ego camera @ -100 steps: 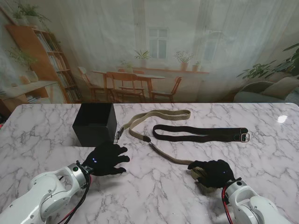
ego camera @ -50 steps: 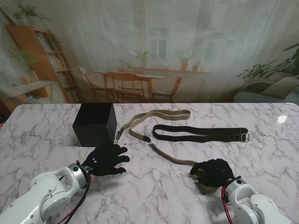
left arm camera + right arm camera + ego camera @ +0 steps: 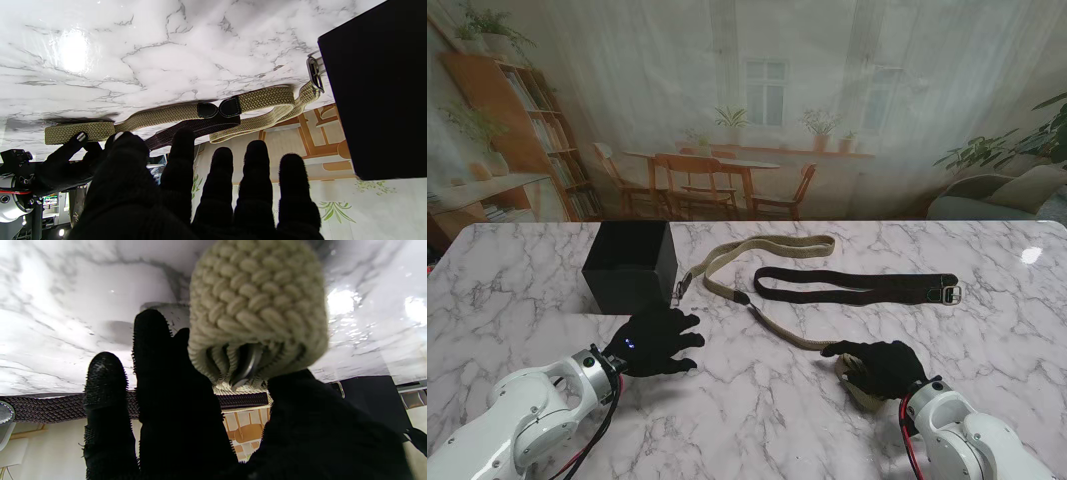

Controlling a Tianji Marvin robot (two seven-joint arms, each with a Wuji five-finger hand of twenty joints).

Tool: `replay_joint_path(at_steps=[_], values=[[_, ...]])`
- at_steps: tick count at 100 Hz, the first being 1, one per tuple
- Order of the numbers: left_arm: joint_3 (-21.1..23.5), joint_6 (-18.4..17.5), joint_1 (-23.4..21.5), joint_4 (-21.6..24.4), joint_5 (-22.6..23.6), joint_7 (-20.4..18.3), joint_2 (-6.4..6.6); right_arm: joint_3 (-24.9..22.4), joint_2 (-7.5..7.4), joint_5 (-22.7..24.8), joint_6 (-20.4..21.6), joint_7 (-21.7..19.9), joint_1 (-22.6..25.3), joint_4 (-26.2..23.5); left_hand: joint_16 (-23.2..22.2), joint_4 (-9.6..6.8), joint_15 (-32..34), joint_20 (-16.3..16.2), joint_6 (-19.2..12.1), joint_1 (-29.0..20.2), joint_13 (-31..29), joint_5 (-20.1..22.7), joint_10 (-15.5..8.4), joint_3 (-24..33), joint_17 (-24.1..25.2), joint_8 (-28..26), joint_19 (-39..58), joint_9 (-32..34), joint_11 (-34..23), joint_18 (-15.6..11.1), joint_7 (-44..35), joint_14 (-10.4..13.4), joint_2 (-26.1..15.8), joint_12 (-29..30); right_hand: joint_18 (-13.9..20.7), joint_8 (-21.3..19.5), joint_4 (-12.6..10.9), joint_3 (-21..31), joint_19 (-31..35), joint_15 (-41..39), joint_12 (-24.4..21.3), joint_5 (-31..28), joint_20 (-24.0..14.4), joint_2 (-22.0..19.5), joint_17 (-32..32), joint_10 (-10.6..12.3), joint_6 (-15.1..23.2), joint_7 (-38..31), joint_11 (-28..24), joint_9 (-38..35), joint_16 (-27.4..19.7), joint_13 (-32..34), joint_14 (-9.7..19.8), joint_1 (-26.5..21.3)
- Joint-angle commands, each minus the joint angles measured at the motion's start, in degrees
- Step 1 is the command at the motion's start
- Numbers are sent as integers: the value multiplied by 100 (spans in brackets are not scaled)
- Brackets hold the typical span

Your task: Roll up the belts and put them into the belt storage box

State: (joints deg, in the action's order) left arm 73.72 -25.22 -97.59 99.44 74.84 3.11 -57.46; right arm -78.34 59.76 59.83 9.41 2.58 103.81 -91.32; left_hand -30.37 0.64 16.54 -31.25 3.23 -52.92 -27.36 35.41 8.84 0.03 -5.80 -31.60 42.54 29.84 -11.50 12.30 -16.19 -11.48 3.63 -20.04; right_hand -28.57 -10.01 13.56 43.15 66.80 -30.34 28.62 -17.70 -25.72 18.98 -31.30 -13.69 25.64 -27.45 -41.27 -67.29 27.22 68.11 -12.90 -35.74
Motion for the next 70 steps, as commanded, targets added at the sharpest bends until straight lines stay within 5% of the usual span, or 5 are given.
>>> replay_joint_path(at_steps=[1,15,38,46,70], values=[[-13,-6,2,-12,12,-63,-3,42,-5,39,-44,-101,93,103,27,-36,-125,73,11,-68,71,4,2,-62,99,-74,-157,-204,87,174,24,12,-125,67,-328,103,-799,893,-56,138,-31,221,-58,-431,64,1099,3,29,-469,-59,-115,128,510,-1177],[-10,-6,0,-13,14,-61,-3,23,-19,102,12,-145,92,97,25,-37,-122,70,4,-75,66,18,-4,-60,99,-84,-155,-201,86,181,18,17,-115,67,-312,-413,-783,944,-171,241,-70,-1185,-42,-488,244,1110,324,-1131,-459,61,-107,-12,532,-1204],[-9,-6,-3,-5,11,-86,-2,11,-30,255,135,60,64,194,25,-36,-122,70,4,-58,61,25,-3,-64,103,-89,-158,-188,85,184,18,10,-120,68,231,189,78,934,-156,625,-550,-2144,165,871,125,1528,-1798,-2333,639,-564,-321,-78,1144,377],[-13,-6,-1,-2,6,-94,-3,-30,-28,219,175,14,93,155,26,-37,-125,68,13,-58,66,26,-3,-62,102,-90,-157,-187,86,188,19,7,-126,68,357,-1157,-583,936,-124,742,-625,-2600,271,773,154,1499,-2298,-1440,915,-543,-444,-180,1161,1668],[-6,-10,-7,17,18,-108,-1,-299,-73,52,329,-878,262,-295,26,-38,-124,69,7,-54,62,31,-5,-62,108,-84,-162,-176,83,190,24,16,-120,66,1031,-1410,-647,-547,-238,1630,-1690,-1927,622,570,433,1638,-3329,-731,2421,90,-1470,-975,1650,2504]])
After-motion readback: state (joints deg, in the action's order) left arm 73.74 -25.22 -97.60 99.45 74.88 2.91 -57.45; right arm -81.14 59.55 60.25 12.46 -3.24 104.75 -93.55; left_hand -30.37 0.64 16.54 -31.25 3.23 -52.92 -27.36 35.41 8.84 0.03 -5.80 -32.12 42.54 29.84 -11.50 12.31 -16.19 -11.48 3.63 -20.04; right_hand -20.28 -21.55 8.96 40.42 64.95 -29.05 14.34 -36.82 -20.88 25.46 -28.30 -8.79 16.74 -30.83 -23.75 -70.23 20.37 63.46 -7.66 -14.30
